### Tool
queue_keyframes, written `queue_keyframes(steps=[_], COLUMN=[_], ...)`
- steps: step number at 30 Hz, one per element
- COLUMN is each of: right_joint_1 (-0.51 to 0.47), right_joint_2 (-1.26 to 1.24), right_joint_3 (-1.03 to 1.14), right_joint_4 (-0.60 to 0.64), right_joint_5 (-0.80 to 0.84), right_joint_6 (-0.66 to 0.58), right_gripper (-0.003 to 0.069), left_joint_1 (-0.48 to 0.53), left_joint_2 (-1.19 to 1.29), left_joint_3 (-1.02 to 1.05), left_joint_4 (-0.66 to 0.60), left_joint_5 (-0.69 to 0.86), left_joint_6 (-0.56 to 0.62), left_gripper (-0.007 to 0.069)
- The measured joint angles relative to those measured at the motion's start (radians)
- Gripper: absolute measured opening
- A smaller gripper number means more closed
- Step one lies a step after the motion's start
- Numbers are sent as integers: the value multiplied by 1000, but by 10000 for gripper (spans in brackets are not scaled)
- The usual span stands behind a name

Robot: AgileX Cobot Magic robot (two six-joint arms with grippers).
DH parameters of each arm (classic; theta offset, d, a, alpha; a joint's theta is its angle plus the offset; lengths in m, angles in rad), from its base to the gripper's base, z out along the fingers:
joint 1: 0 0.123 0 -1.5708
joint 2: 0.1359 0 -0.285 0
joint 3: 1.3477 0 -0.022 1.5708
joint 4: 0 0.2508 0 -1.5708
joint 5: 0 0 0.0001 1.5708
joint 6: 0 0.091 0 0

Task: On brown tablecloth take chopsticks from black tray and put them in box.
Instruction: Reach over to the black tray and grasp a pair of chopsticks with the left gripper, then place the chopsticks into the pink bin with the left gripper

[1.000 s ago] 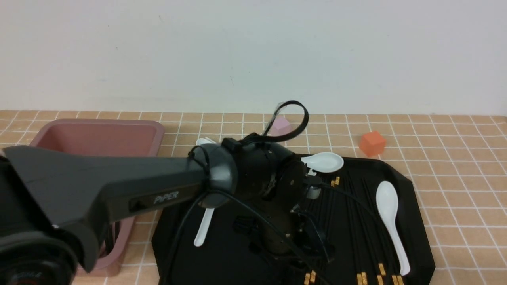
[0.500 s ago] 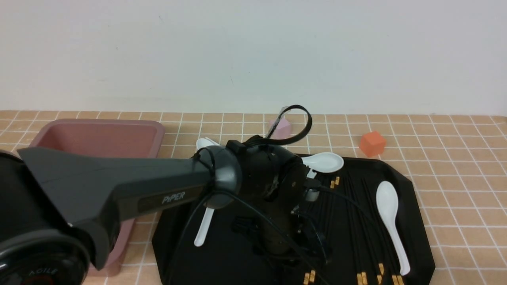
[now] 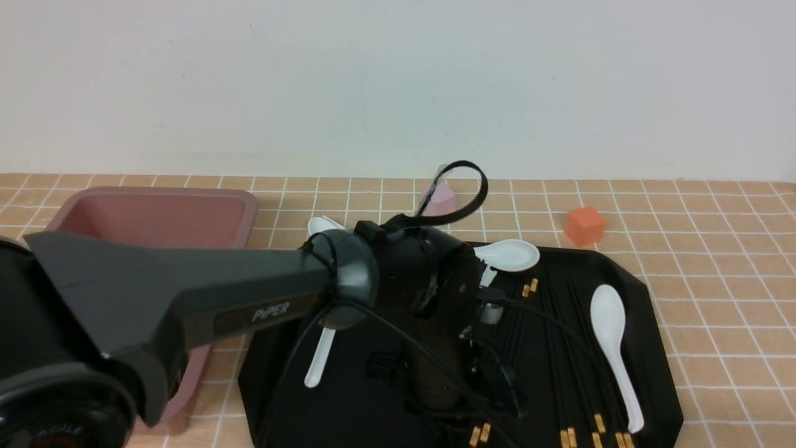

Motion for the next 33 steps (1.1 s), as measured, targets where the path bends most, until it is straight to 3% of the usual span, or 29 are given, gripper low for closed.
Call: queue_keyframes(steps=[9, 14, 24, 28, 33], right_joint_1=[0, 0, 0, 0, 0], right_joint_2=[0, 0, 0, 0, 0], right_joint_3=[0, 0, 0, 0, 0], right_joint_4=[-1, -1, -1, -1, -1], right_joint_5=[0, 0, 0, 0, 0], right_joint_6=[0, 0, 0, 0, 0], right_gripper=[240, 240, 240, 240, 240], left_joint_1=[13, 71, 485, 605, 676], left_joint_2=[-267, -418, -622, -631, -628], left_joint_3=[3, 3, 112, 268, 463], left_joint_4=[-2, 23, 246, 251, 250], left_joint_5=[20, 74, 336, 274, 48], left_joint_6=[-55, -88, -100, -102, -104], left_gripper=[92, 92, 92, 92, 92])
